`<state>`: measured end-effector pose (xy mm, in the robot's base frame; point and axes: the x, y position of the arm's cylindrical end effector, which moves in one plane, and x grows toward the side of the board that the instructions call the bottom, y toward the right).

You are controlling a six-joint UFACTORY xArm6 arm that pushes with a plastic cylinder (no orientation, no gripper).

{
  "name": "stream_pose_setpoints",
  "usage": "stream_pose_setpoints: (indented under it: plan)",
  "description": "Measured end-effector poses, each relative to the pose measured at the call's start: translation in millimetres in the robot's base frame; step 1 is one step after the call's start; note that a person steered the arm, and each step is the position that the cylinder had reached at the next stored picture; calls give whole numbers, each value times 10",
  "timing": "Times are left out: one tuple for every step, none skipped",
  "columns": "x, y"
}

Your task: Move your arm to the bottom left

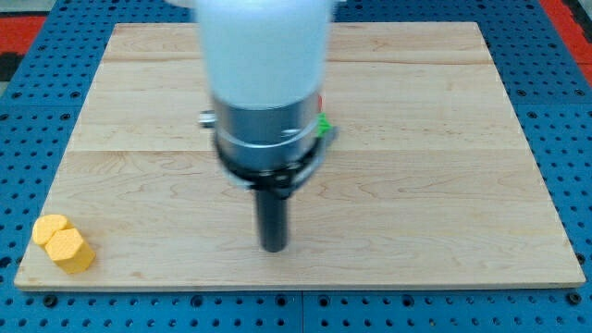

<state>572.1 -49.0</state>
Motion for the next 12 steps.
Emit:
stream_pose_setpoints:
  plan:
    - [-234,-468]
    - [-728,-1054]
    - [-900,-2039]
    - [-898,-2550]
    - [-834,-2560]
    - [-703,-2560]
    - [-631,-2560]
    - [-478,-2559]
    - [-303,-2558]
    - [-120,-2555]
    - [252,-2555]
    - [434,-2498]
